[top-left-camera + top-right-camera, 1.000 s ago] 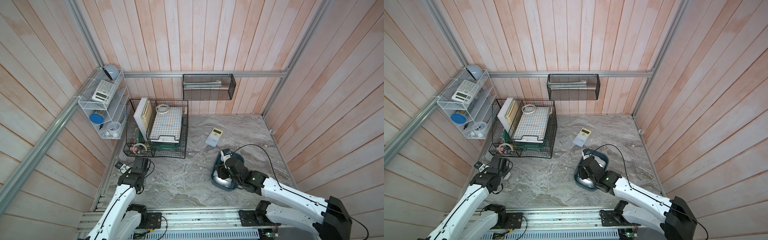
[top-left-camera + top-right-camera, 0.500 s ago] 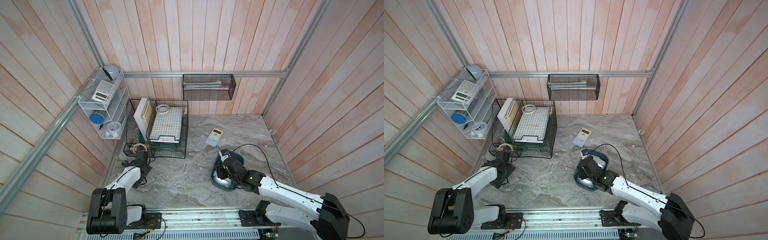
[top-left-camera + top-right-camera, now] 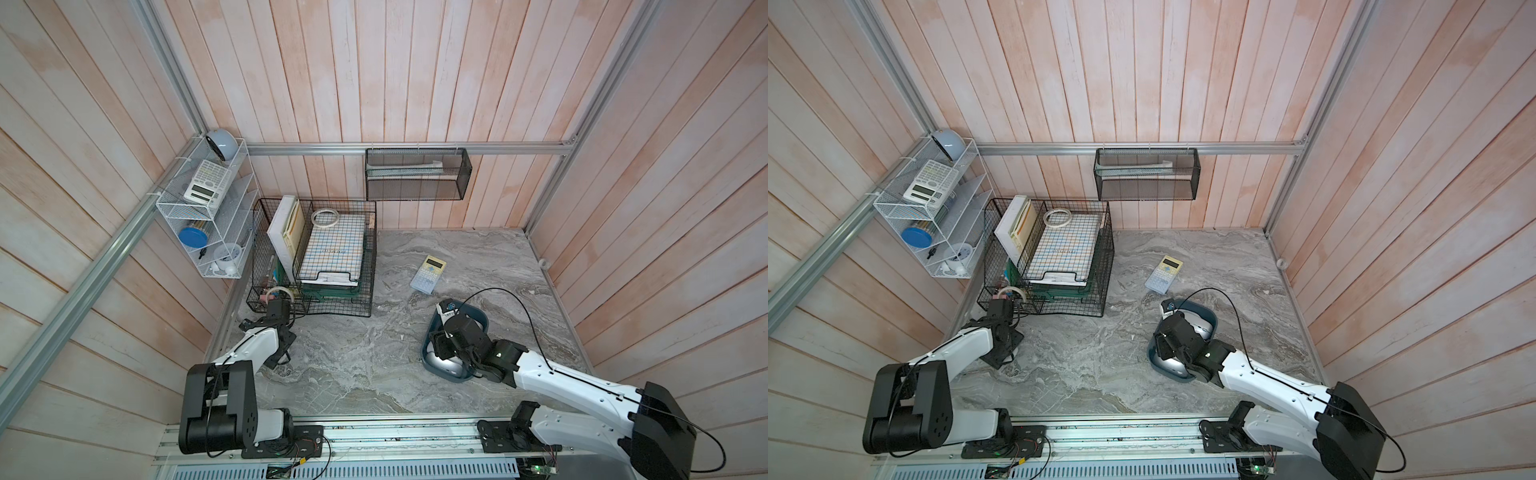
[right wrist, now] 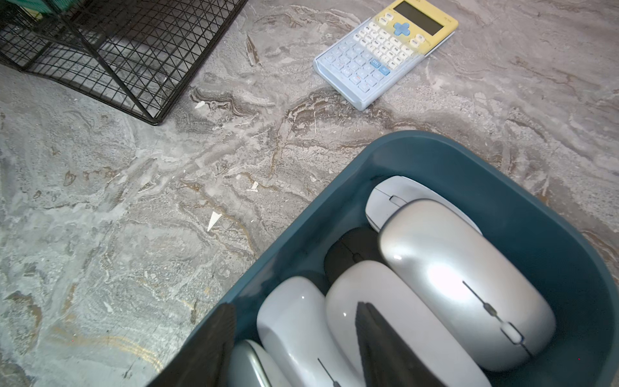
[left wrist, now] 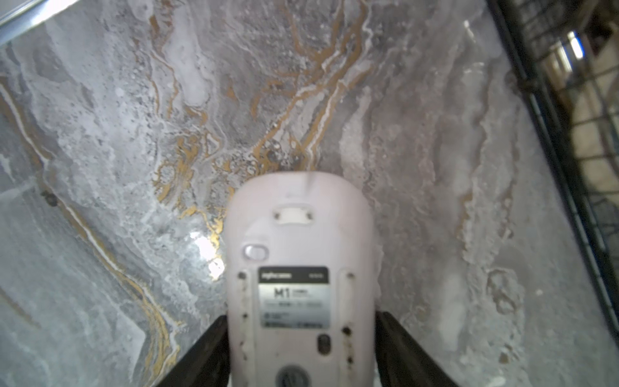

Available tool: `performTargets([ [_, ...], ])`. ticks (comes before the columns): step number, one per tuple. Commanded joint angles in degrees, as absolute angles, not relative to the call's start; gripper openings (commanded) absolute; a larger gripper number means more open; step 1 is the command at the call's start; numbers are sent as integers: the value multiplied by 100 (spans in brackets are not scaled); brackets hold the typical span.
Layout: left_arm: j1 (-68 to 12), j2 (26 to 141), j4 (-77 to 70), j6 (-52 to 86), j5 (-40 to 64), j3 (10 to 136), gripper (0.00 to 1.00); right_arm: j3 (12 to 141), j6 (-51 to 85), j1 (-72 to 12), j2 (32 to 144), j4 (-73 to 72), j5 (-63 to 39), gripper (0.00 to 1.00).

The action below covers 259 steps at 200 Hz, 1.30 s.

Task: Put the mouse in the storage box
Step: Pick up the mouse from the center of the board.

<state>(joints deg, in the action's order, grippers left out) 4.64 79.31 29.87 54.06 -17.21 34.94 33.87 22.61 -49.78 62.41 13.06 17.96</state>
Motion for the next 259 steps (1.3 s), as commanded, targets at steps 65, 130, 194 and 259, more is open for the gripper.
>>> performTargets([
  [65,560,7306,2278,4826,-110,3192,58,3429,2192,-4957,6336,1076,1885,63],
  [130,-1985,5094,1928,3922,-170,3123,54,3439,2710,-4745,6115,897,1333,63],
  [194,-4649,5115,878,2137,-80,3015,54,3876,3388,-3439,5022,1427,-952,64],
  [259,-5750,6749,130,234,-368,3801,57,3860,4130,-3384,5030,919,-3078,69],
])
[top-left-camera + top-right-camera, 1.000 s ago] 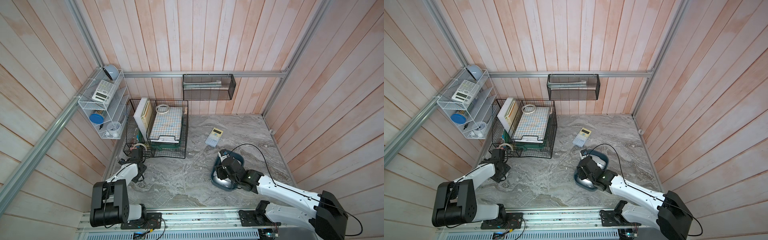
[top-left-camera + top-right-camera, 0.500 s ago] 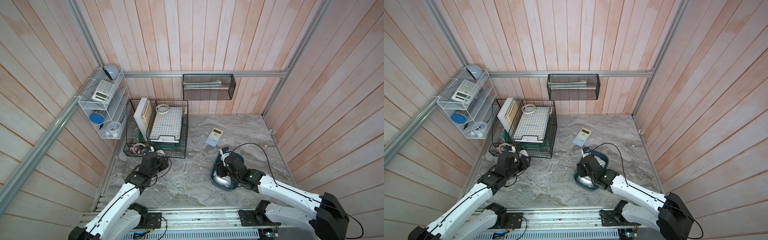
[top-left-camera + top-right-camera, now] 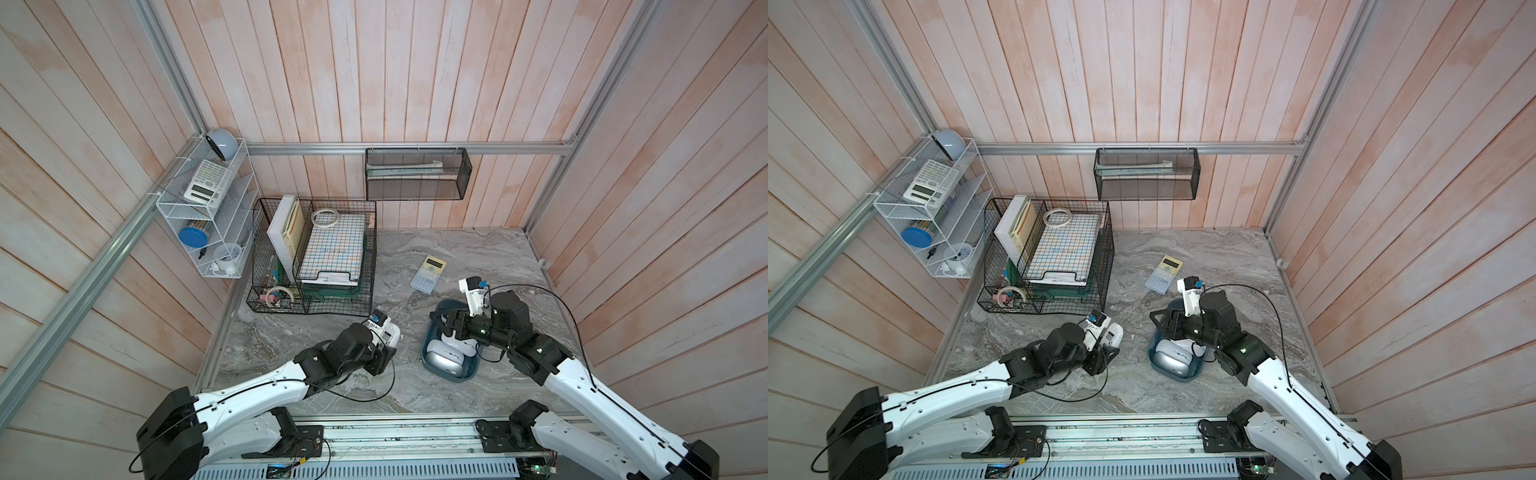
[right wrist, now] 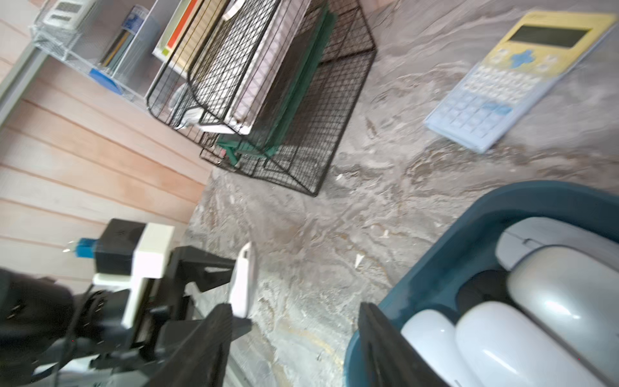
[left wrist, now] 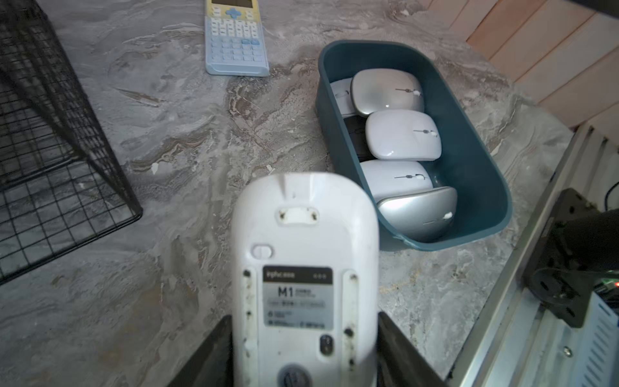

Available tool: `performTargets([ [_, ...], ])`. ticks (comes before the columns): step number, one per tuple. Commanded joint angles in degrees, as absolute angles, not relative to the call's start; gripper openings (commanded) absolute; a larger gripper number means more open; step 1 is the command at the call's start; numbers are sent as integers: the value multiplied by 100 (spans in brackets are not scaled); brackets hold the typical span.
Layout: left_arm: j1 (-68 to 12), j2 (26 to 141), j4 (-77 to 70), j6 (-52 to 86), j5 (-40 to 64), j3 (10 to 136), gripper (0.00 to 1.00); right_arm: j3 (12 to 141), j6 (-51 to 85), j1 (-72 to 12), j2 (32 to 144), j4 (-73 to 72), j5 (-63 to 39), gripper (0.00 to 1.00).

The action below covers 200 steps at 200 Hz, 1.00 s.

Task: Put the mouse in the storage box
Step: Pick up the mouse from the center of the board.

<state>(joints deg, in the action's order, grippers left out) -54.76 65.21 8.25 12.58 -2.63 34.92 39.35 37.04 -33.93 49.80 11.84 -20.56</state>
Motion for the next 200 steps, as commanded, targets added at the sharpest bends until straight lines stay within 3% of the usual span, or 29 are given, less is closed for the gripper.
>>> performTargets([
  [1,-5780,6762,109,218,-364,3799,57,3850,4139,-3384,5033,916,-3086,69],
  [89,-6146,7058,-623,-305,-264,3797,57,3522,4739,-3555,6167,-19,-3623,68],
  [147,-6174,7164,-738,-312,-375,3736,57,3734,4818,-4240,7162,-366,-3612,50],
  [186,-6179,7082,-709,-252,-438,3623,57,3789,4771,-4272,7199,-398,-3437,36],
  [200,-6189,7060,-709,-199,-506,3608,61,3840,4761,-4272,7181,-346,-3442,29],
])
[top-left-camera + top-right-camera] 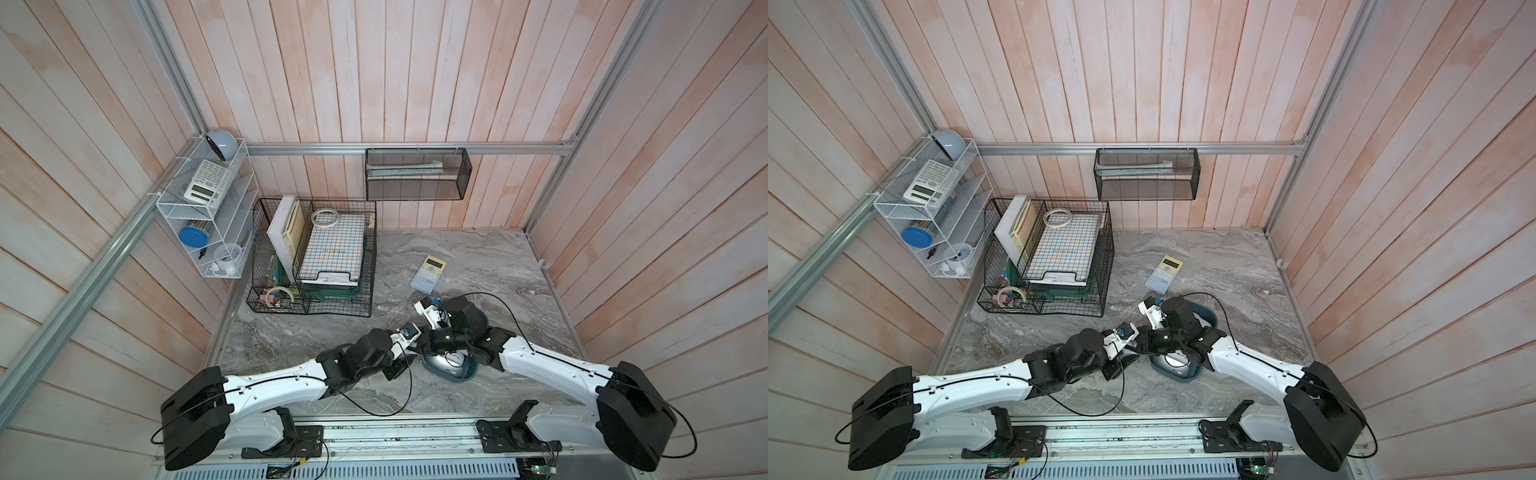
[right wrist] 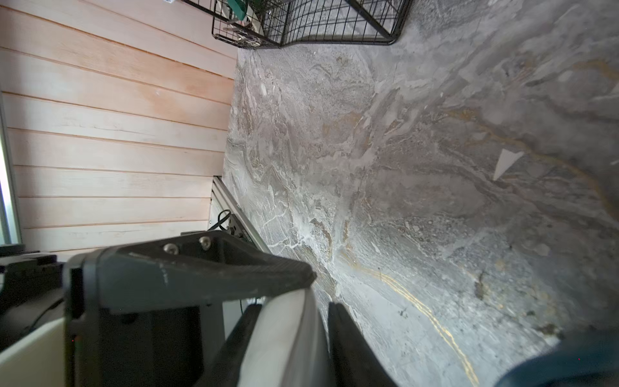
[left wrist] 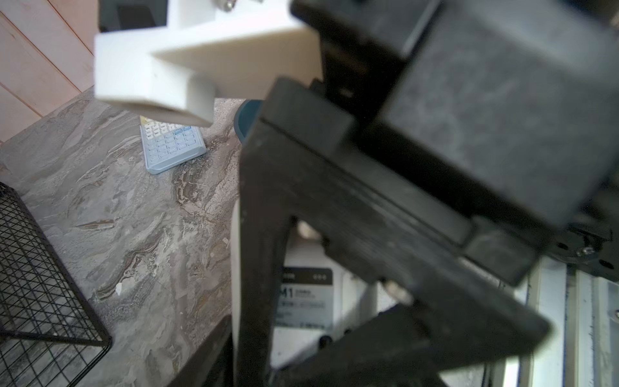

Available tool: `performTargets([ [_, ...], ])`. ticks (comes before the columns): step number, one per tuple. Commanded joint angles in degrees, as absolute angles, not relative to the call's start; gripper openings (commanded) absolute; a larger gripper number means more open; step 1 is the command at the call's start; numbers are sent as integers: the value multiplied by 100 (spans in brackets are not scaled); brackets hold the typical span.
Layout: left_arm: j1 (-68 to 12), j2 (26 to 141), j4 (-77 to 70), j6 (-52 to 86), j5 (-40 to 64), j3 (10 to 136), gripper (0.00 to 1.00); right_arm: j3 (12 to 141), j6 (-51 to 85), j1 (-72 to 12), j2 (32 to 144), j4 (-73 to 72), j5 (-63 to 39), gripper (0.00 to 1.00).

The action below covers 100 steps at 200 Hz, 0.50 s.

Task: Put the mouse in the storage box
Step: Pick up the mouse from the center of the board.

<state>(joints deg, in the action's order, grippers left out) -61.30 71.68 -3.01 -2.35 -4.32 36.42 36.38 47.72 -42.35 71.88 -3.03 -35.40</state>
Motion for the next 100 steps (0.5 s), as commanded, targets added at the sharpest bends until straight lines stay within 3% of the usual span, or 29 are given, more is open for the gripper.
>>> performTargets([
  [1,-6188,7054,-710,-196,-517,3606,61,3841,4762,-4272,7181,-344,-3439,29],
  [18,-6187,7038,-707,-142,-604,3579,72,3879,4706,-4251,7107,-243,-3387,26],
  [34,-6189,7018,-652,60,-940,3576,90,3925,4529,-4140,6971,75,-3187,26],
  [39,-6190,7014,-598,77,-1011,3581,100,3955,4453,-4062,6941,215,-3128,26],
  [70,-6188,6719,-385,275,-1379,3378,100,4187,3754,-3315,6573,1495,-2599,25],
  [100,-6194,5982,-112,514,-2032,2957,100,4729,2616,-3177,6277,3384,37,29],
])
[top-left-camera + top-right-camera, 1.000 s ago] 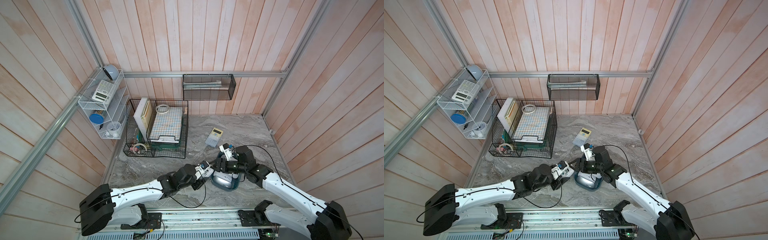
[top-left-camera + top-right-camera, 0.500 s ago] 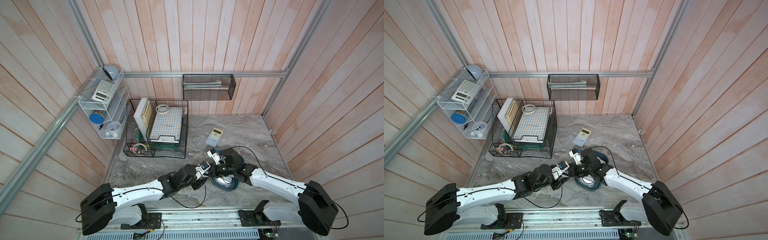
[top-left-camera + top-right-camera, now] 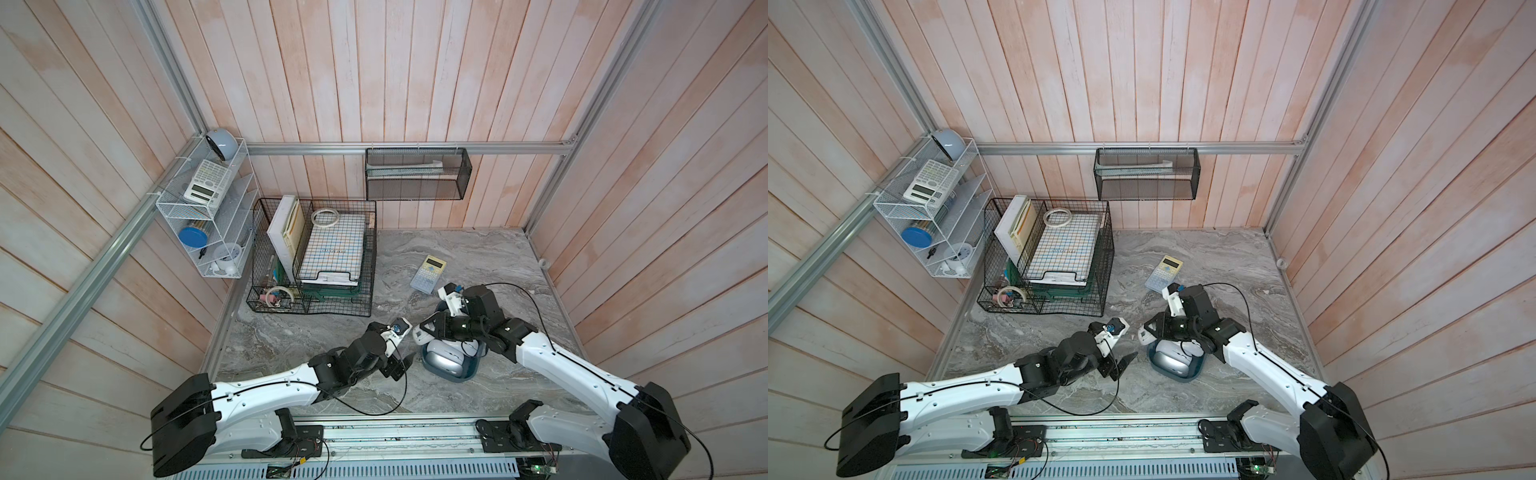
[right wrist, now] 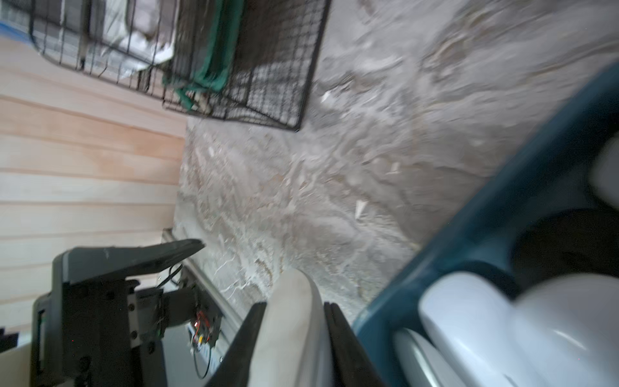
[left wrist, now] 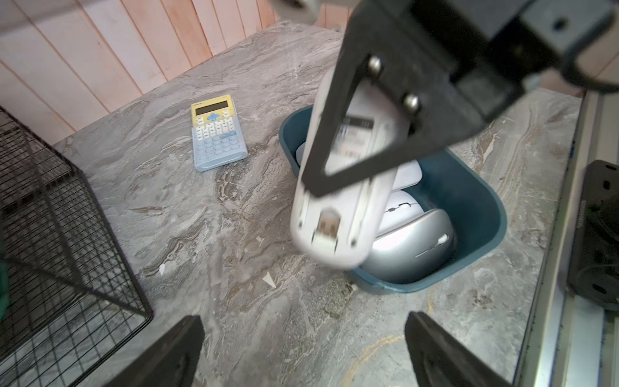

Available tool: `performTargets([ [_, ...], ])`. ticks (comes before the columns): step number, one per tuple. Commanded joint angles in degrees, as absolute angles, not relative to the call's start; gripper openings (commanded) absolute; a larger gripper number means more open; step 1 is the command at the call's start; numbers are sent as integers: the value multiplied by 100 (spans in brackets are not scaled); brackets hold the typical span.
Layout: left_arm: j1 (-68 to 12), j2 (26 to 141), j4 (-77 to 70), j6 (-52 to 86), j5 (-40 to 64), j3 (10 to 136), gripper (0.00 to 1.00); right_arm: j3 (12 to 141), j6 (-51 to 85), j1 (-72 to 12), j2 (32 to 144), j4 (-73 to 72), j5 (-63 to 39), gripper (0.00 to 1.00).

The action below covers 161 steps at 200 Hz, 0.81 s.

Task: Put the mouse in the storage box
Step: Pick up the mouse from the center of the board, then place the mouse in the storage box.

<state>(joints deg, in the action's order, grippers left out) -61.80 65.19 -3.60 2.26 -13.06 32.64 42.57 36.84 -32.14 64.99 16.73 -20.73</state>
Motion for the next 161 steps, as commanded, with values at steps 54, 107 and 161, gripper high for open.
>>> performTargets([
  [54,-6170,4305,1035,1172,-3989,2514,100,4859,2702,-3513,6263,4403,1772,28],
  [107,-6127,3558,1115,1464,-4675,2172,100,4575,3146,-4318,6361,4825,2283,29],
  [161,-5733,3592,1168,1697,-4934,2211,100,5168,3305,-4903,7336,5162,2735,64],
])
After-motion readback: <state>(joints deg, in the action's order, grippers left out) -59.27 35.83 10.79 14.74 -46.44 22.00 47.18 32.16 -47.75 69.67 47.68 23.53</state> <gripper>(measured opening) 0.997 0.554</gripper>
